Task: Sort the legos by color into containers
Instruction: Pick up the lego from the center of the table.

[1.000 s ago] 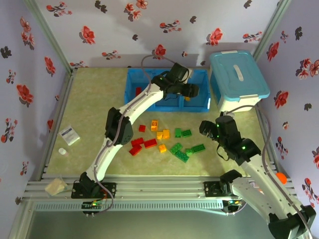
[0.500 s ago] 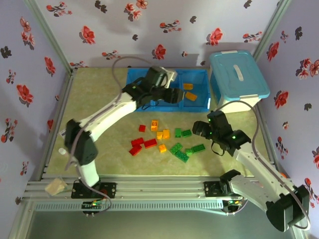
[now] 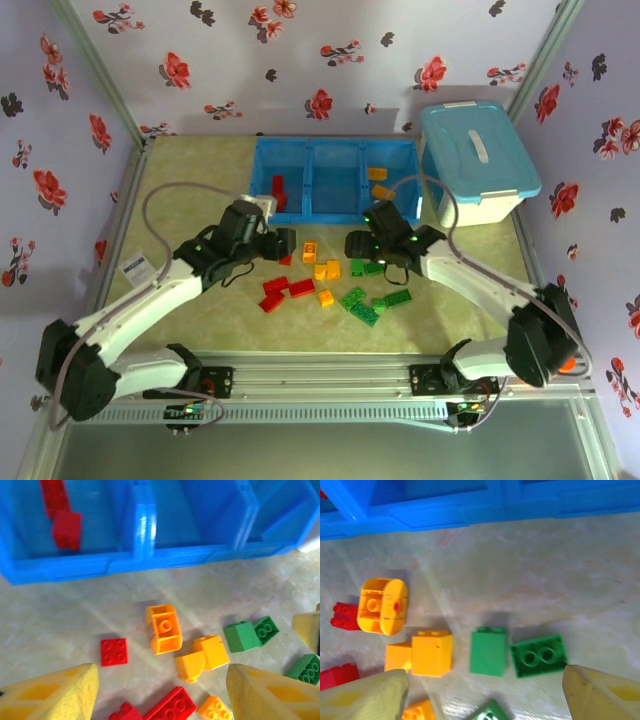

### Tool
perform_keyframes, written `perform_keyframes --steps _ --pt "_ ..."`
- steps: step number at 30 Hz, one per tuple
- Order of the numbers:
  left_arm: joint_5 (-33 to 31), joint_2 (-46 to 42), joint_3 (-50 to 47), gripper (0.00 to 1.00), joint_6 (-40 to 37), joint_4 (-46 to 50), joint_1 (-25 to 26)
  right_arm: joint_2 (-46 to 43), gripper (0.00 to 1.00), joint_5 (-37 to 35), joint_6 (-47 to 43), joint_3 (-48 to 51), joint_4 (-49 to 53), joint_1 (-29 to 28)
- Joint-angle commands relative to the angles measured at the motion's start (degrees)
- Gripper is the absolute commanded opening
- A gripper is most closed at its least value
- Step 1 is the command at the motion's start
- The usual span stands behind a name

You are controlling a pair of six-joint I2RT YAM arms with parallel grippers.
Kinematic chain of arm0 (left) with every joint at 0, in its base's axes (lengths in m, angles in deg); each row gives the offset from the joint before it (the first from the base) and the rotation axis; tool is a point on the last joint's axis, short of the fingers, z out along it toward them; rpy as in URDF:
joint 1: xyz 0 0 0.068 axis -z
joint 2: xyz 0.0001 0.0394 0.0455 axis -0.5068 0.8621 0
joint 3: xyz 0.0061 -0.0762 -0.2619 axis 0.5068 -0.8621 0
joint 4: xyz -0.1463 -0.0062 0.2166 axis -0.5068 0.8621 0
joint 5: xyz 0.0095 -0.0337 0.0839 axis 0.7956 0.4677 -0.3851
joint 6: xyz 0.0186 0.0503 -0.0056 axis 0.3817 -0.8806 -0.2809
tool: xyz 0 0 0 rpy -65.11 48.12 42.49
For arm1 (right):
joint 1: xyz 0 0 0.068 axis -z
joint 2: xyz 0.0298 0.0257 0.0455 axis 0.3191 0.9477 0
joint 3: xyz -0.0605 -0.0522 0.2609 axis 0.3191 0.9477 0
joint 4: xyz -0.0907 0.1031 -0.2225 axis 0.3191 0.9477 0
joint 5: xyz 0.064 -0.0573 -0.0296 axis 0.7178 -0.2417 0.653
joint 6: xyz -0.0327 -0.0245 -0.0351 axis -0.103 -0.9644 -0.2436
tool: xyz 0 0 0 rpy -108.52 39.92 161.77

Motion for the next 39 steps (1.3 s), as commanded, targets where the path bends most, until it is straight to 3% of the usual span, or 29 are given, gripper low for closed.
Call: perform_keyframes --steps 1,12,22,31,34,39 --pt "-4.5 -5.8 -3.2 0.68 3.5 1.9 -1.0 6.6 0.77 -2.2 1.7 -6.5 0.8 -2.0" --pt "-11.8 -19.5 -9.5 0.68 6.9 8.7 -3.0 24.1 0.73 -3.0 4.7 -19.7 2.7 -8.0" --pt "-12.8 -20.9 -10.5 0.69 7.1 10.5 -3.2 34.0 0.72 -3.8 5.6 -28.8 6.5 -10.5" --pt "-13.4 -22.6 -10.7 0.69 7.3 11.5 -3.3 37.9 0.69 -3.0 5.7 -29.8 6.4 -10.8" --pt "-13.4 -22.4 -10.6 0.69 7.5 11.5 -3.3 38.6 0.64 -3.4 5.0 -29.6 6.4 -10.8" --pt "-13.5 -22.4 -10.4 0.69 7.5 11.6 -3.3 38.1 0.45 -4.1 4.7 -29.1 6.8 -10.7"
